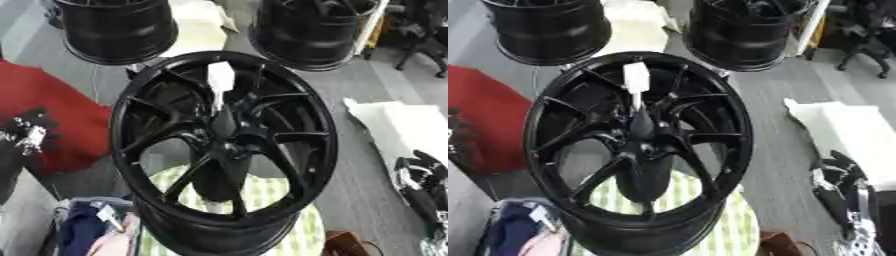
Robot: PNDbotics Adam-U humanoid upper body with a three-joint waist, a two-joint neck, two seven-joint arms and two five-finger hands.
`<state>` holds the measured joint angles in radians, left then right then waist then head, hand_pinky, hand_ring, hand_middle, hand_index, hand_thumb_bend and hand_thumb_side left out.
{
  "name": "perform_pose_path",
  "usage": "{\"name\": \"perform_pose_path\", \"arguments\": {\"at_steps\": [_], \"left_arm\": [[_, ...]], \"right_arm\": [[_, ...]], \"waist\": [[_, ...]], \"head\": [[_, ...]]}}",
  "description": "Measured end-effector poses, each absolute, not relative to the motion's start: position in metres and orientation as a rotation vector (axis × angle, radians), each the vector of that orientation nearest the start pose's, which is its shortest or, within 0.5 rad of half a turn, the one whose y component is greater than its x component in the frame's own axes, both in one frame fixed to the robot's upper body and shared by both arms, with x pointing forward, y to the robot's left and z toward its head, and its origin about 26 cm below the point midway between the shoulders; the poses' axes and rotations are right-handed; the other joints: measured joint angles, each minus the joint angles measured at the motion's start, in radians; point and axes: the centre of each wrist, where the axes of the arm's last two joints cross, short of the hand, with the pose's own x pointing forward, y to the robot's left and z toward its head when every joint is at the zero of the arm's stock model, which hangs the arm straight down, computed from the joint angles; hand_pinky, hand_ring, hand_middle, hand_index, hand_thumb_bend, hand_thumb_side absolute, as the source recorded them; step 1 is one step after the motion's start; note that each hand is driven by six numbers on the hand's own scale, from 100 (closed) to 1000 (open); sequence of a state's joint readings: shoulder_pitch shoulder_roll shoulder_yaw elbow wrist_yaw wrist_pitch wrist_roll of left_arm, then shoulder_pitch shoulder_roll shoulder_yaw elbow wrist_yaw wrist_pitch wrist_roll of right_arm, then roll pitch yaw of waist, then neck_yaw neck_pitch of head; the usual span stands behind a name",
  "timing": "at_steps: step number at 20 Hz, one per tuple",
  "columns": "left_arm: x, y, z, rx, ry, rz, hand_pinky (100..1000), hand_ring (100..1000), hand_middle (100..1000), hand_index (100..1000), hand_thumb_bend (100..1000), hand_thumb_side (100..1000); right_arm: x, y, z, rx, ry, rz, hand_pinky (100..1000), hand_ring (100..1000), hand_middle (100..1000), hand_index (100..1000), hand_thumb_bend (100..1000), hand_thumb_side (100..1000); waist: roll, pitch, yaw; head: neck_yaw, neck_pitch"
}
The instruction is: Pull the pin out of the wheel hub.
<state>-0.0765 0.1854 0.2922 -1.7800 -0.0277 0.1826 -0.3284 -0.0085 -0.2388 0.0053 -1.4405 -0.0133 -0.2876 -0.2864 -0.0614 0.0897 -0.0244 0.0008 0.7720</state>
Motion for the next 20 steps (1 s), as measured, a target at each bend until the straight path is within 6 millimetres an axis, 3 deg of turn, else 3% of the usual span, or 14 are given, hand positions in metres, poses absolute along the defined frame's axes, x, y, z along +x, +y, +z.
{"name": "perform_pose_path", "arguments": {"at_steps": [20], "left_arm": [[0.2814,0.3460,0.0869,0.125,-1.652,-0.223,635,672,676,872,157,497]], "right_arm": [[0.2720,-0.2976,-0.0329,-0.295,-1.734,-0.039,669,623,653,816,201,393]], "waist": [[0.000,0.005,-0.004]], "head": [[-0.002,0.000]]}}
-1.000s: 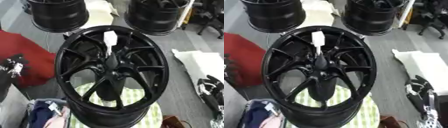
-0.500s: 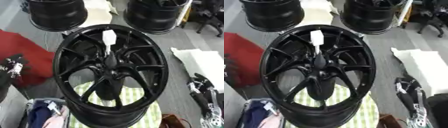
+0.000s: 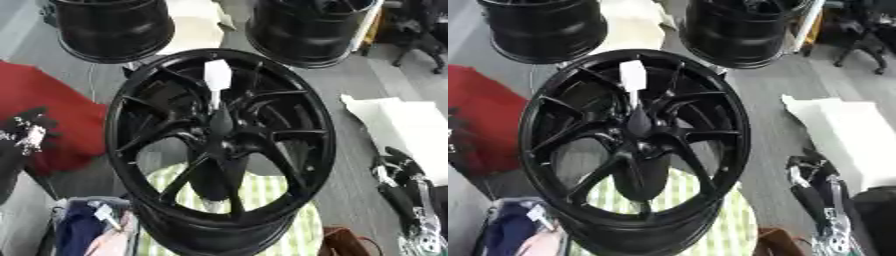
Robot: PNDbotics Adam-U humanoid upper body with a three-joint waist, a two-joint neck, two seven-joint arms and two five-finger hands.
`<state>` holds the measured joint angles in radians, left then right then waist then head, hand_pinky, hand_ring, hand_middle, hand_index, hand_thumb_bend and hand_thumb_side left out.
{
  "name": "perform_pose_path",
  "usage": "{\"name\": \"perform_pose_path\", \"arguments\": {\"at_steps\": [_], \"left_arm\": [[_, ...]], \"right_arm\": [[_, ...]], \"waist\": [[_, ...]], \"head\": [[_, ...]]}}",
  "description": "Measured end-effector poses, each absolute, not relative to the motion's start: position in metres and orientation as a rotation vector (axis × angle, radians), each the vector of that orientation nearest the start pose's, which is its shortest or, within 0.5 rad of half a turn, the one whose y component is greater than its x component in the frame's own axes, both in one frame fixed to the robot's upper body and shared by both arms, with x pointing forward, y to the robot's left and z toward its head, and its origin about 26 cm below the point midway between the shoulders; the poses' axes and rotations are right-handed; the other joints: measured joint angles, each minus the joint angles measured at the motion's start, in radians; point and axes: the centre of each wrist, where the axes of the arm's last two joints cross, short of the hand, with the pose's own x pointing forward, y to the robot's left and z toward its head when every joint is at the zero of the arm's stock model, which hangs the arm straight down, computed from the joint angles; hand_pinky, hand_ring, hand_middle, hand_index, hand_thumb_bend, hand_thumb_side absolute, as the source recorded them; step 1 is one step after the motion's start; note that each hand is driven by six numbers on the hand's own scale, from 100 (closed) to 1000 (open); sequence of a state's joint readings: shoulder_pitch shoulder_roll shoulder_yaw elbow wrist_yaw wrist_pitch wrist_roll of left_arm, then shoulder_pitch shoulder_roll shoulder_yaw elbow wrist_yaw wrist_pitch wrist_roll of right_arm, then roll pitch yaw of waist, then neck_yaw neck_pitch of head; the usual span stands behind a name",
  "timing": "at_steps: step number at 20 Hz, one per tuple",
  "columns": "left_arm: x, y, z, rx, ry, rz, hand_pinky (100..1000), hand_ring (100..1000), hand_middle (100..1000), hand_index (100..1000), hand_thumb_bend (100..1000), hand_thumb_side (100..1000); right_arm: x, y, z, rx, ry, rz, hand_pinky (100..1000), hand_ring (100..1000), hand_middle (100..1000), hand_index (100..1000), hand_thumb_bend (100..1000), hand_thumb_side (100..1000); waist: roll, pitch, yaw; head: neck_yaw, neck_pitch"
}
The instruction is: Pull the pin out of the wheel hub.
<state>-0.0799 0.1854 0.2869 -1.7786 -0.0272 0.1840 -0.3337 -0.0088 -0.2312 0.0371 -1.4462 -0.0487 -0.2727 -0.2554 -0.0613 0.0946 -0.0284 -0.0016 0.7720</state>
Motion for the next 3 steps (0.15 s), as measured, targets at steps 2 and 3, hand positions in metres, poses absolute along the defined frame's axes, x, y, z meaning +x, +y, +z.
{"name": "perform_pose_path", "arguments": {"at_steps": [2,3], "left_arm": [[0.2817,0.3457,0.0877,0.125,-1.655,-0.224,635,672,675,872,158,503],[0.2829,0.3447,0.0899,0.125,-1.663,-0.228,634,671,675,871,164,506]], "right_arm": [[0.2720,-0.2974,-0.0329,-0.295,-1.734,-0.039,668,623,652,816,199,392],[0.2720,-0.2974,-0.0329,-0.295,-1.734,-0.039,669,623,651,817,199,392]], "waist": [[0.000,0.000,0.001],[0.000,0.000,0.002]], "head": [[0.000,0.000],[0.000,0.000]]}}
